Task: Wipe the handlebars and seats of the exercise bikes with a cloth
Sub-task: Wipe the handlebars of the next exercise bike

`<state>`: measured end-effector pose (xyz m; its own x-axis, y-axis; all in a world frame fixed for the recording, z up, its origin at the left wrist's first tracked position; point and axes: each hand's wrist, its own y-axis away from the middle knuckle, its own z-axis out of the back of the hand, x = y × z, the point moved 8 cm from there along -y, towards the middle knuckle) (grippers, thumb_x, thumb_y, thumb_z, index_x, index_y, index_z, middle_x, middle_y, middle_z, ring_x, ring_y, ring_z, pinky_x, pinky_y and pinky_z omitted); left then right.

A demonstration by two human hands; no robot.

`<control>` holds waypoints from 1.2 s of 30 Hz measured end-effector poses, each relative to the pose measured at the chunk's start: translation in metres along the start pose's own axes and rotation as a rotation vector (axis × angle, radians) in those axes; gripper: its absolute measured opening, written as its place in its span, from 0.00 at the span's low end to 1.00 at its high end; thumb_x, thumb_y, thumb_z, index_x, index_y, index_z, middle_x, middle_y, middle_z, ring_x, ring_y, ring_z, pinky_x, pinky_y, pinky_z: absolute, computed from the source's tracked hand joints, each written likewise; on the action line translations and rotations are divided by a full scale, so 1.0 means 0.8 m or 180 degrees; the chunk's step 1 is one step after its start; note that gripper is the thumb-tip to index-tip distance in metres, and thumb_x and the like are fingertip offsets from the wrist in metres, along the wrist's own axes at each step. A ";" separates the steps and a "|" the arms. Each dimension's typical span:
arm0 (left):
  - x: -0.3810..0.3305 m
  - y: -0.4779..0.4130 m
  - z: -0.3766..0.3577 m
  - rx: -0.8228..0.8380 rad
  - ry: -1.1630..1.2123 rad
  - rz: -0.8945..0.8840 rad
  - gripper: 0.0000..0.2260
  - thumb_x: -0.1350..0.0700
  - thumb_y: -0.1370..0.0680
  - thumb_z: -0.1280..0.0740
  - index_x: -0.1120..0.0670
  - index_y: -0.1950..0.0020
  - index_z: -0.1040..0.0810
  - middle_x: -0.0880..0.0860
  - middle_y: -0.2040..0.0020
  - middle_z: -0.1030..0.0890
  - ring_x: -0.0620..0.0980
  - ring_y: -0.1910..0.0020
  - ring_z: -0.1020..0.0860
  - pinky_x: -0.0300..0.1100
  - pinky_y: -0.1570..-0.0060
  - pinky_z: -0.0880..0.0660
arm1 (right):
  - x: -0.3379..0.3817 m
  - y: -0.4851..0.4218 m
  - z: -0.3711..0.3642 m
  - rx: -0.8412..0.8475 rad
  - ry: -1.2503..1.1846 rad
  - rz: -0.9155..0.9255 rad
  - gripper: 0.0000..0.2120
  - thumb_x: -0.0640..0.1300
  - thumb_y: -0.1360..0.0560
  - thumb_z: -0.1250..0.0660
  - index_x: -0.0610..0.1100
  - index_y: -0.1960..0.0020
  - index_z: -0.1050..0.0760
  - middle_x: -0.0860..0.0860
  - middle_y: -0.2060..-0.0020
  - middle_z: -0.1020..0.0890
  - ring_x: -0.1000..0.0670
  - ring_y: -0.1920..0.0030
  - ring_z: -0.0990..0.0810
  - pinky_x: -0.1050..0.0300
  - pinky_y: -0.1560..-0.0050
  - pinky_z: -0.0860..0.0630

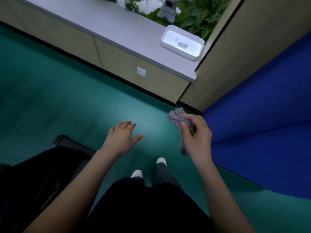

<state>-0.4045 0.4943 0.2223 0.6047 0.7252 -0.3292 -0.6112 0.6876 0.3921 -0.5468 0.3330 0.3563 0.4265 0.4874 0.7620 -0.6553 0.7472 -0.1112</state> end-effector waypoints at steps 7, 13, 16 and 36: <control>0.040 -0.043 0.011 0.0015 0.0173 0.0758 0.30 0.36 0.22 0.44 0.51 0.25 0.39 0.51 0.25 0.38 0.53 0.27 0.39 0.49 0.31 0.40 | 0.028 -0.110 -0.073 0.0729 -0.0093 0.0614 0.09 0.32 0.25 0.34 0.37 0.46 0.21 0.50 0.52 0.23 0.54 0.51 0.25 0.75 0.48 0.33; 0.024 -0.120 0.041 0.0017 0.0246 0.1204 0.30 0.35 0.22 0.46 0.51 0.25 0.39 0.51 0.26 0.36 0.53 0.28 0.37 0.49 0.32 0.40 | 0.028 -0.231 -0.096 0.1089 -0.0205 0.0932 0.09 0.32 0.25 0.34 0.37 0.46 0.21 0.47 0.50 0.21 0.51 0.50 0.23 0.68 0.46 0.30; 0.008 -0.163 0.067 -0.0143 0.0420 0.1191 0.29 0.36 0.21 0.46 0.51 0.25 0.39 0.51 0.26 0.35 0.52 0.28 0.37 0.49 0.32 0.39 | 0.014 -0.288 -0.098 0.1205 -0.0222 0.0867 0.09 0.33 0.25 0.34 0.38 0.45 0.21 0.49 0.51 0.22 0.53 0.50 0.24 0.76 0.49 0.33; 0.222 -0.287 0.201 -0.0675 0.1216 0.2002 0.27 0.40 0.21 0.42 0.52 0.25 0.38 0.51 0.27 0.34 0.51 0.29 0.35 0.48 0.32 0.36 | 0.163 -0.478 -0.332 0.1919 -0.0121 0.1346 0.09 0.33 0.25 0.34 0.39 0.46 0.21 0.50 0.51 0.22 0.53 0.49 0.25 0.76 0.47 0.35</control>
<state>-0.0750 0.4597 0.2122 -0.0845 0.9178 -0.3878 -0.8901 0.1054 0.4434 -0.0748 0.2308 0.3282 0.0466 0.6546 0.7545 -0.9926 0.1152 -0.0387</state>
